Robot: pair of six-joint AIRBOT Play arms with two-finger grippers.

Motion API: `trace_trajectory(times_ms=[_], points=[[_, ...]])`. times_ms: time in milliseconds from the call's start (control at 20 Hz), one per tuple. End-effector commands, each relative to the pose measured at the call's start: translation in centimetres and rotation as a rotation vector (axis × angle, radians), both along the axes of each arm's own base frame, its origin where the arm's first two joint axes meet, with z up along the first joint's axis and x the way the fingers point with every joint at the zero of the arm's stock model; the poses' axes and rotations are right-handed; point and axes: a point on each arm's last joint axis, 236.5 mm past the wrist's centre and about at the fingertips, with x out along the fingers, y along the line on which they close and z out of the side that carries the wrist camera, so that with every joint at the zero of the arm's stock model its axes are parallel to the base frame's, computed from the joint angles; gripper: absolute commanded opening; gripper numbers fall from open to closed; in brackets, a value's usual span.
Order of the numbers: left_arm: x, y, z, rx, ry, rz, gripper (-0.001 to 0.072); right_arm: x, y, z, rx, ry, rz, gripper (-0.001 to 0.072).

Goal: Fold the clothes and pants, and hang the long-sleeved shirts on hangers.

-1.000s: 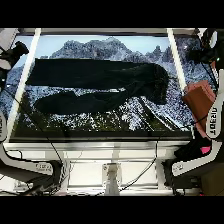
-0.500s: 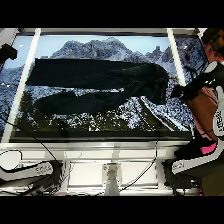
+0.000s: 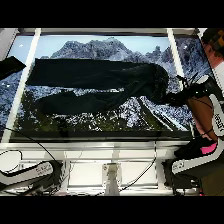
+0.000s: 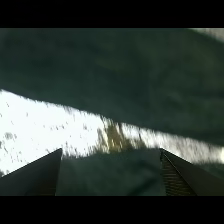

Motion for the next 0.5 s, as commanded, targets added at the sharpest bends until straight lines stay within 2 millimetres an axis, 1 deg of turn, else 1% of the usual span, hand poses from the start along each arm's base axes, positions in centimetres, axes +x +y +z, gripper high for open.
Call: trace_trajectory(times_ms=[0, 50, 150, 200, 250, 300, 350, 450], points=[[-2.9, -1.6, -1.7, -0.03, 0.139, -0.071, 0.0697, 2.8, 1.3, 0.6, 0.066, -0.104, -0.064, 0.0549], [-3.7, -1.8, -2.3, -0.022, 0.177, -0.084, 0.0697, 3.3, 1.4, 0.7, 0.072, -0.123, -0.072, 0.0548], [-5.1, -1.2, -3.7, 0.017, 0.249, -0.091, 0.0697, 3.5, 1.6, 0.8, 0.072, -0.135, -0.063, 0.0547], [-6.1, -0.9, -4.8, 0.037, 0.294, -0.095, 0.0697, 3.4, 1.9, 0.7, 0.071, -0.133, -0.053, 0.0547], [-7.2, -0.8, -6.1, 0.056, 0.338, -0.121, 0.0687, 3.4, 2.2, 0.7, 0.071, -0.132, -0.043, 0.0548], [-8.5, -1.0, -7.5, 0.07, 0.378, -0.16, 0.0616, 3.4, 2.6, 0.7, 0.07, -0.132, -0.034, 0.0548], [-9.8, -1.2, -8.9, 0.081, 0.414, -0.201, 0.0578, 3.5, 3.1, 0.7, 0.069, -0.135, -0.02, 0.0548], [-12.9, -2.2, -12.1, 0.082, 0.492, -0.291, 0.058, 3.6, 4.0, 0.7, 0.065, -0.155, 0.032, 0.0548]])
